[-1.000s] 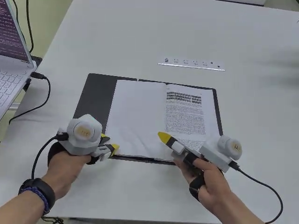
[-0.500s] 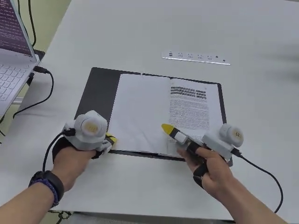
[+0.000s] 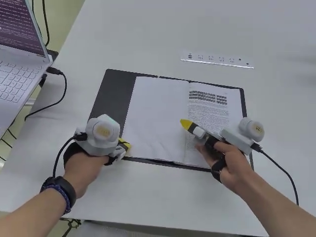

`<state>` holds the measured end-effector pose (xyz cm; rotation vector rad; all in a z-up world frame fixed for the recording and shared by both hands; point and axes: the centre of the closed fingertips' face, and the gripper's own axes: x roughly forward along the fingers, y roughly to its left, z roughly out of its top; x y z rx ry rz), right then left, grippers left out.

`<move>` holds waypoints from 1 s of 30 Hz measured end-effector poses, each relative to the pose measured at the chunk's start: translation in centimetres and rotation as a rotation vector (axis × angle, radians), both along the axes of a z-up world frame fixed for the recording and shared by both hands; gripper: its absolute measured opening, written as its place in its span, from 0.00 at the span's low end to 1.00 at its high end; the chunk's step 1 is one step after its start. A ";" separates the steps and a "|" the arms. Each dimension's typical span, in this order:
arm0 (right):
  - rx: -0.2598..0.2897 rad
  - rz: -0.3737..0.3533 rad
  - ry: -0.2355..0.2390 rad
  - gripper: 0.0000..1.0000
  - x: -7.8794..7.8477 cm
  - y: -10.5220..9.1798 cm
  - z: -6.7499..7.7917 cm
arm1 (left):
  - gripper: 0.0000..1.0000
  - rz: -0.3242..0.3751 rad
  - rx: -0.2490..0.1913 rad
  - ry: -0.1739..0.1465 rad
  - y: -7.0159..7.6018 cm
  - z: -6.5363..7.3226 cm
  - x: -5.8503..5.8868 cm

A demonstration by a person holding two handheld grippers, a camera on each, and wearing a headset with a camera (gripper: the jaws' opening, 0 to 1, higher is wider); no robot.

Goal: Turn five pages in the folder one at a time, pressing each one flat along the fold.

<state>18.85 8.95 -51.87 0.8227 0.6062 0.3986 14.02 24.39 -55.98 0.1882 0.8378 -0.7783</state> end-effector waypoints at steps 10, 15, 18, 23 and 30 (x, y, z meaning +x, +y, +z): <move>-0.011 -0.006 0.013 0.10 1.8 -0.4 -1.1 | 0.00 0.018 0.002 0.005 0.0 0.1 0.0; -0.023 -0.036 0.000 0.04 3.0 -0.8 -1.2 | 0.00 0.020 0.002 0.006 0.0 0.0 0.0; -0.025 -0.037 0.005 0.03 3.7 -0.9 -1.5 | 0.00 0.019 0.009 0.003 0.0 0.1 0.0; -0.037 -0.035 0.016 0.00 4.1 -1.0 -2.2 | 0.00 0.018 0.015 -0.005 0.0 0.1 -0.1; -0.017 -0.074 0.001 0.00 5.6 -1.5 -2.3 | 0.00 0.017 0.027 -0.019 0.0 0.1 0.0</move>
